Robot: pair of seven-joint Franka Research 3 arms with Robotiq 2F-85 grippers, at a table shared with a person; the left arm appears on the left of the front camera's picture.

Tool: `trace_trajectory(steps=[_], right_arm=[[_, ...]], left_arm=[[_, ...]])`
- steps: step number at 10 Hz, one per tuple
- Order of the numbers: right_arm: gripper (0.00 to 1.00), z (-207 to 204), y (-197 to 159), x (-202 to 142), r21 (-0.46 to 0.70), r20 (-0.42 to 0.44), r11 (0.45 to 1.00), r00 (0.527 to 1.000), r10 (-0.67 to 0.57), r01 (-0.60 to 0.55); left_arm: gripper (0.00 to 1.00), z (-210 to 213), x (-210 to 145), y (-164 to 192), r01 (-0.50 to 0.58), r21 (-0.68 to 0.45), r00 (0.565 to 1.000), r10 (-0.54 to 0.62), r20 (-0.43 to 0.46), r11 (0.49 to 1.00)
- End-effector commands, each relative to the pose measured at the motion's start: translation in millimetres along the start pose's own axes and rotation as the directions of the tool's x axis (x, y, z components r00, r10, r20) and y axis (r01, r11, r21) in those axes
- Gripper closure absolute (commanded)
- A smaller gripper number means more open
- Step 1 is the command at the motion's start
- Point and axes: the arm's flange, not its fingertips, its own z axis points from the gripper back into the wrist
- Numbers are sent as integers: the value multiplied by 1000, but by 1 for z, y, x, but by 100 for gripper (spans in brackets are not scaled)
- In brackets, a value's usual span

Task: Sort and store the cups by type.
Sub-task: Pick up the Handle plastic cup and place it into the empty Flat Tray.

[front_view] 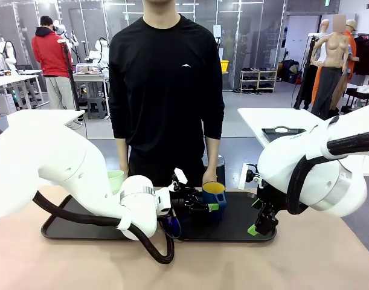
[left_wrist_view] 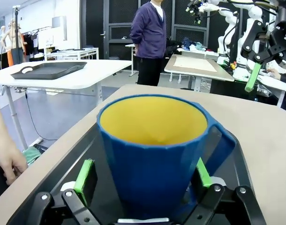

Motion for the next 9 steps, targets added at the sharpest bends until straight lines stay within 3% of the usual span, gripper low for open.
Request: trace_trajectory(steps=[1, 9], right_arm=[[0, -3, 0, -1, -10, 21, 1000, 1000, 6, -5], [0, -3, 0, -1, -10, 21, 1000, 1000, 6, -5]], left_arm=[[0, 20, -2, -10, 6, 32, 1000, -6, -5, 999], [0, 44, -14, -33, 4, 74, 1000, -5, 24, 997]])
